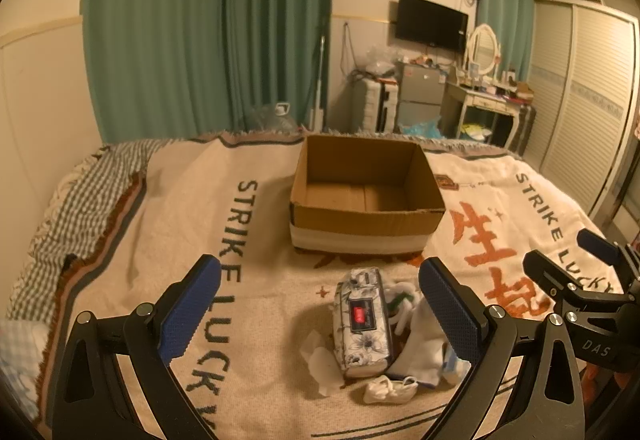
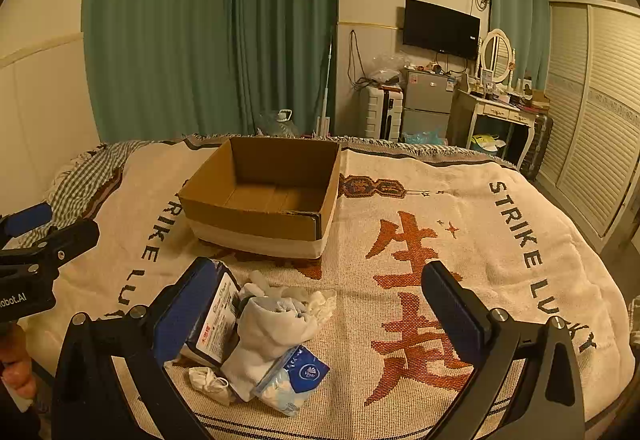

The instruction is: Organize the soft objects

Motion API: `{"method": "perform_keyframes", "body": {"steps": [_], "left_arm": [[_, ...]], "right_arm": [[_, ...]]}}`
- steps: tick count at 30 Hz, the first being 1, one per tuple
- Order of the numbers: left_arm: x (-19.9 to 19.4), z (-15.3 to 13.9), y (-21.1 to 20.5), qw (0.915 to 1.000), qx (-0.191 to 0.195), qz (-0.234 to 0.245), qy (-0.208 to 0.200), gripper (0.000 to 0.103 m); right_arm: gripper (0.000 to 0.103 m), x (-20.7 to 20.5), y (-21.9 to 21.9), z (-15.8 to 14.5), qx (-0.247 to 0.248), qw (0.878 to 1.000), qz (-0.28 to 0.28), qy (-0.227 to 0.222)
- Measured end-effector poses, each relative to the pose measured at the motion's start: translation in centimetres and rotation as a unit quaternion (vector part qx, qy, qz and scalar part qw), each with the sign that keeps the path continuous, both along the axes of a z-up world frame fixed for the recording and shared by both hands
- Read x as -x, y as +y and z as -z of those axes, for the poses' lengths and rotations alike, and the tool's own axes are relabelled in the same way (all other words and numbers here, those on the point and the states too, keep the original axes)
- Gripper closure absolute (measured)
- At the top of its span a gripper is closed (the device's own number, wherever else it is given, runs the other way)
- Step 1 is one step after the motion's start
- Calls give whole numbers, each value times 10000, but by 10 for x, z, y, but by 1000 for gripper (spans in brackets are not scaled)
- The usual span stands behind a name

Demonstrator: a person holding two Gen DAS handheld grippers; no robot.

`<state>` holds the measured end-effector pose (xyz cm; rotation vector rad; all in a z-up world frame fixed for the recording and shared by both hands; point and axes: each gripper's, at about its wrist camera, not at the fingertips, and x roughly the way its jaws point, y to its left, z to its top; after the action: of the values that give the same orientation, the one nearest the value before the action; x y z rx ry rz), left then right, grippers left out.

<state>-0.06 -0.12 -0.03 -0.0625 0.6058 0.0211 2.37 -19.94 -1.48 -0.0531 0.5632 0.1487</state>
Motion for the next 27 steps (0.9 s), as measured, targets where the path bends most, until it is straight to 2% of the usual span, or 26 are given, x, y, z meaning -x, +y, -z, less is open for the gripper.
{"method": "perform_keyframes", "body": {"steps": [16, 24, 27], "left_arm": [[-5, 2, 0, 10000, 15, 15, -5, 2], [-4, -9, 4, 9999, 46, 58, -128, 2], [-2, -10, 6, 9995, 214, 34, -219, 3]], "right_arm": [[0, -1, 2, -2, -12, 10000, -15, 3], [0, 0, 4, -5, -15, 10000, -31, -25], [0, 1, 4, -7, -10, 10000, -60, -31]]}}
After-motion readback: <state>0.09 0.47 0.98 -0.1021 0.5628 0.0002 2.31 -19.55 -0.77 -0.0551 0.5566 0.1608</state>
